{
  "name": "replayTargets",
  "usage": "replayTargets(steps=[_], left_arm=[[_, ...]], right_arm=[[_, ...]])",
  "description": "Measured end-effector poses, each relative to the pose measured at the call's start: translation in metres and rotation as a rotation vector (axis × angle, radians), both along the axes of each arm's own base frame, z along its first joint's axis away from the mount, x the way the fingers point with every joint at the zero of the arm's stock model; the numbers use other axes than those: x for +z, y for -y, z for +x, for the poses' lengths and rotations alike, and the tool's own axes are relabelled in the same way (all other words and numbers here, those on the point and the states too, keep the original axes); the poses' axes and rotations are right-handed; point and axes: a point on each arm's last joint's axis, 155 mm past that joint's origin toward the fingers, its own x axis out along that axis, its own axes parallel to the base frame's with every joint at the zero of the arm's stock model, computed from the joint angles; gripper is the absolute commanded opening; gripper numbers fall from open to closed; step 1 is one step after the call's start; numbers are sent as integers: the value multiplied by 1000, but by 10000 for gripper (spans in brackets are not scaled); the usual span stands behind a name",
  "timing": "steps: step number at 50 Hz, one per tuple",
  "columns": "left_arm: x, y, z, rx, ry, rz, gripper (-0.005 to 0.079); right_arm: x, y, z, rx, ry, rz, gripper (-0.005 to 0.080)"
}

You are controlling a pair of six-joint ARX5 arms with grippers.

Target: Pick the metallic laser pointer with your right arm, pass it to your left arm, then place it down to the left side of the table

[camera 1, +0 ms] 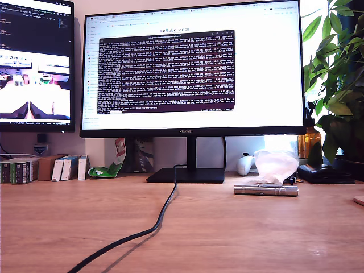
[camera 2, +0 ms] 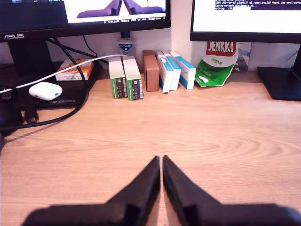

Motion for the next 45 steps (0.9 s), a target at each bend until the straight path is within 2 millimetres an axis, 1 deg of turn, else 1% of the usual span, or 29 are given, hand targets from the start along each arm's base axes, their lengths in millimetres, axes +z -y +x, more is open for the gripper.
replayTargets(steps=[14,19,20,21,26,28,29,32,34,36,37,38,42,45], left_arm=[[0,0,0,0,0,0,-21],[0,2,0,-9,1,-23,-21],[0,4,0,-15,1,-25,-21],[0,5,0,-13,2,-73,-21],[1,13,0,-40,2,-165,-21],[1,16,0,-56,2,-176,-21],[1,18,0,-58,1,-214,-21],[2,22,0,-73,-1,-259,-21],[2,24,0,-82,-2,-270,-21],[2,25,-1,-80,-4,-317,-21],[2,25,-1,-80,-3,-320,-21],[2,26,-1,-78,-4,-341,-21],[3,28,-1,-82,-3,-380,-21],[6,35,-1,-118,-2,-408,-21]], right_arm=[[0,0,0,2,0,0,23],[-1,-8,5,49,8,25,23],[-1,-12,7,69,9,28,23],[-1,-14,8,78,31,69,23],[-3,-35,17,180,86,211,23],[-3,-44,19,225,90,240,23],[-4,-48,21,240,115,309,23],[-4,-63,24,306,130,392,23],[-4,-73,26,354,133,437,23],[-5,-82,27,387,149,528,22],[-4,-84,27,397,147,530,22],[-4,-92,27,427,151,577,22],[-1,-109,27,510,154,649,20],[5,-124,26,593,155,684,17]])
